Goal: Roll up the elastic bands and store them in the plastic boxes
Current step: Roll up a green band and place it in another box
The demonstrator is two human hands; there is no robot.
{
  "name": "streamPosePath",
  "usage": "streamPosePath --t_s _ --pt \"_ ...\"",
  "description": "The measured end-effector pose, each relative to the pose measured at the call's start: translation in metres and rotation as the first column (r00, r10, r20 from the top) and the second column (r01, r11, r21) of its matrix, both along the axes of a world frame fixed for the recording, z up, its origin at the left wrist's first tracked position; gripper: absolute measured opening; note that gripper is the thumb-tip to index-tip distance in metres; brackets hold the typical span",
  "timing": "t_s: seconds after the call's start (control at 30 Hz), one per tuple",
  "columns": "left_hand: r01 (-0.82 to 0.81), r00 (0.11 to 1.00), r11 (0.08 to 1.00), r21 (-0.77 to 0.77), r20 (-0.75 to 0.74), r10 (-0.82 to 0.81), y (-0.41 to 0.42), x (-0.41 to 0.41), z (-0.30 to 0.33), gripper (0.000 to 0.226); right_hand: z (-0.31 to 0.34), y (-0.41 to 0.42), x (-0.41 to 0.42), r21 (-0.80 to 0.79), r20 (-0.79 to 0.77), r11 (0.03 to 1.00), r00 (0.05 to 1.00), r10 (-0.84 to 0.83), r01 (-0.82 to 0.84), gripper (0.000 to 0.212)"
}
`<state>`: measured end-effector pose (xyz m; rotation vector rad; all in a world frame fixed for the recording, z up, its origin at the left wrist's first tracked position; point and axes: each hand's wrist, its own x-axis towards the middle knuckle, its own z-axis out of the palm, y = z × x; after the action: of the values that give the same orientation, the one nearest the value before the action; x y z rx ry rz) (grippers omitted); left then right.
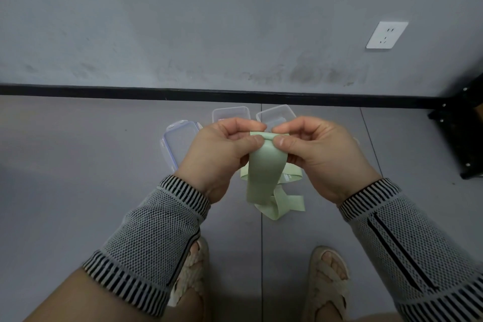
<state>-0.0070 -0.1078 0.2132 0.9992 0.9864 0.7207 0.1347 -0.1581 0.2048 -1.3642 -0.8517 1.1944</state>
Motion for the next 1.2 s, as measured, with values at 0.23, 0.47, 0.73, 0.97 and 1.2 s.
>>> streamPosePath --t_s 0.23,0.47,0.73,0.97,1.2 --pt "0.045 0.996 0.996 -0.080 -0.068 -0.051 0.0010 -0.0011 0.0005 0.016 -0.0038 0.0008 -0.0003 0.007 0.003 1.000 1.000 -0.012 0.012 0.021" --pt "0.070 0.986 0.997 -0.038 -0.148 -0.075 0.0018 -0.0028 0.0005 0.015 -0.0042 0.0011 -0.0019 0.033 0.109 0.999 0.993 -0.043 0.040 0.022" --pt "0.015 0.991 0.999 0.046 -0.135 -0.009 -0.0004 0.0003 -0.0015 0.010 -0.0055 0.0011 -0.0048 0.069 0.181 0.997 0.982 -0.056 0.044 0.022" --pt "-0.014 0.998 0.998 0.058 -0.058 0.017 -0.0004 -0.0008 0.0014 0.016 -0.0069 -0.0005 -0.0013 -0.002 0.110 1.000 0.994 0.004 -0.004 0.020" --pt "-0.016 0.997 0.998 0.068 -0.070 0.021 -0.0003 0.0002 -0.0017 0.018 -0.0044 -0.0006 -0.0004 -0.007 0.270 0.999 0.962 0.037 -0.036 0.004"
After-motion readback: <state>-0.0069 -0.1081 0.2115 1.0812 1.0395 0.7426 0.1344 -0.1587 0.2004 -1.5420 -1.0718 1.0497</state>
